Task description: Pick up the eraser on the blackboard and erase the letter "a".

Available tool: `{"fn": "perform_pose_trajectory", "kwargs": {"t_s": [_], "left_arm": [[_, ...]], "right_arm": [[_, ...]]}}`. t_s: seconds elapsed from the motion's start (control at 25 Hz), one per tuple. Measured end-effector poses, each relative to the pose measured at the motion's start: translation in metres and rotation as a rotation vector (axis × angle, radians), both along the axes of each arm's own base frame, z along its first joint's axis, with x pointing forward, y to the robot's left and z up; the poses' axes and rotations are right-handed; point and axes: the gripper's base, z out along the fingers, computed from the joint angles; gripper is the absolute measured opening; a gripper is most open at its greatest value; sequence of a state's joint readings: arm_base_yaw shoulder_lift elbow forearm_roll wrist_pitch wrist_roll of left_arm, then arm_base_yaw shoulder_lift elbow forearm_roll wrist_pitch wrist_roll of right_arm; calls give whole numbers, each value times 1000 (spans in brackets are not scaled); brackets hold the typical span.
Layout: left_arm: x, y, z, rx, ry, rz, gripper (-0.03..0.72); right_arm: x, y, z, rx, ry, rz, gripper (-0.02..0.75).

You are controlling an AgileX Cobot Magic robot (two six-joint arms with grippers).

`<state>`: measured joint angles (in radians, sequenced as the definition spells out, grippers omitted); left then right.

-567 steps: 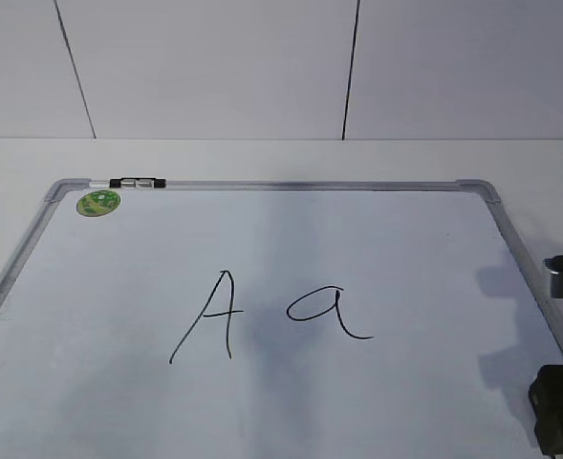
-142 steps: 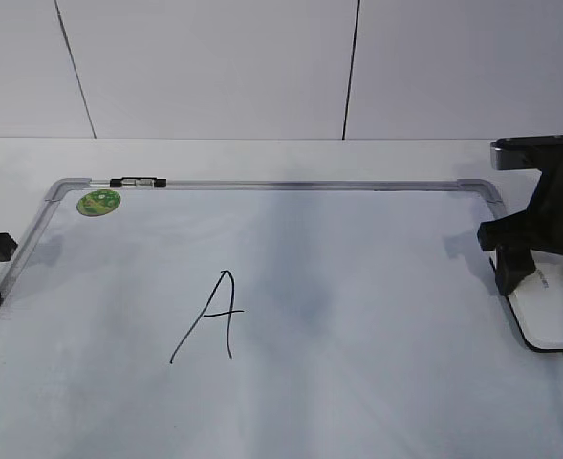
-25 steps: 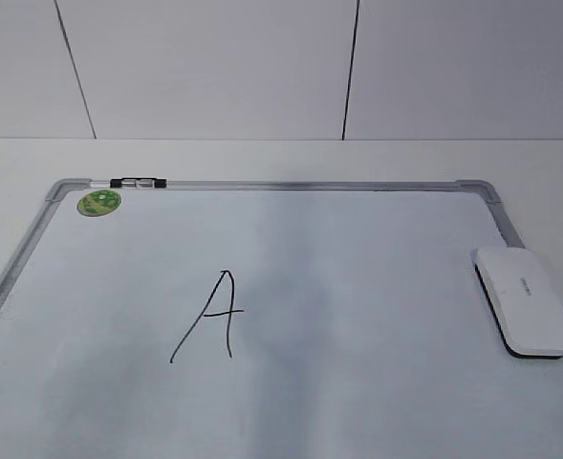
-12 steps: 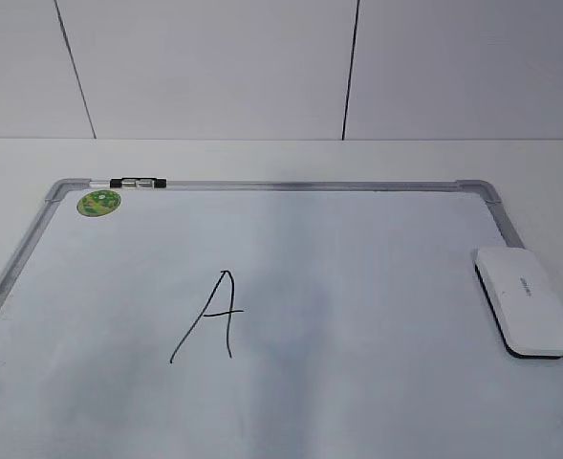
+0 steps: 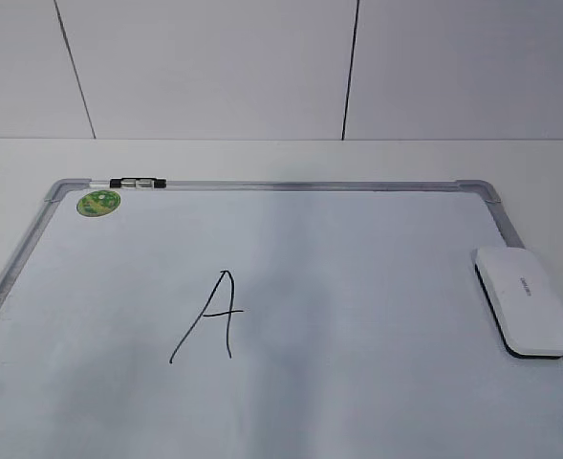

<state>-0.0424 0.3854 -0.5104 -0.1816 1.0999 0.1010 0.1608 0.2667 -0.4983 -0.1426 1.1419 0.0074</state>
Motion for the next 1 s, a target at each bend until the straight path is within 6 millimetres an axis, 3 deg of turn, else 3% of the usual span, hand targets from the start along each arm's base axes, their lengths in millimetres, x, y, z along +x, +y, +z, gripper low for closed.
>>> {"fn": "perform_pose_trajectory", "kwargs": {"t_s": [0.64, 1.0], "left_arm": [[-56, 0, 8, -36, -365, 23, 433], [-57, -1, 8, -36, -368, 38, 433]], "right_arm": [[-42, -5, 3, 10, -272, -204, 592], [-44, -5, 3, 7, -286, -206, 592]]}}
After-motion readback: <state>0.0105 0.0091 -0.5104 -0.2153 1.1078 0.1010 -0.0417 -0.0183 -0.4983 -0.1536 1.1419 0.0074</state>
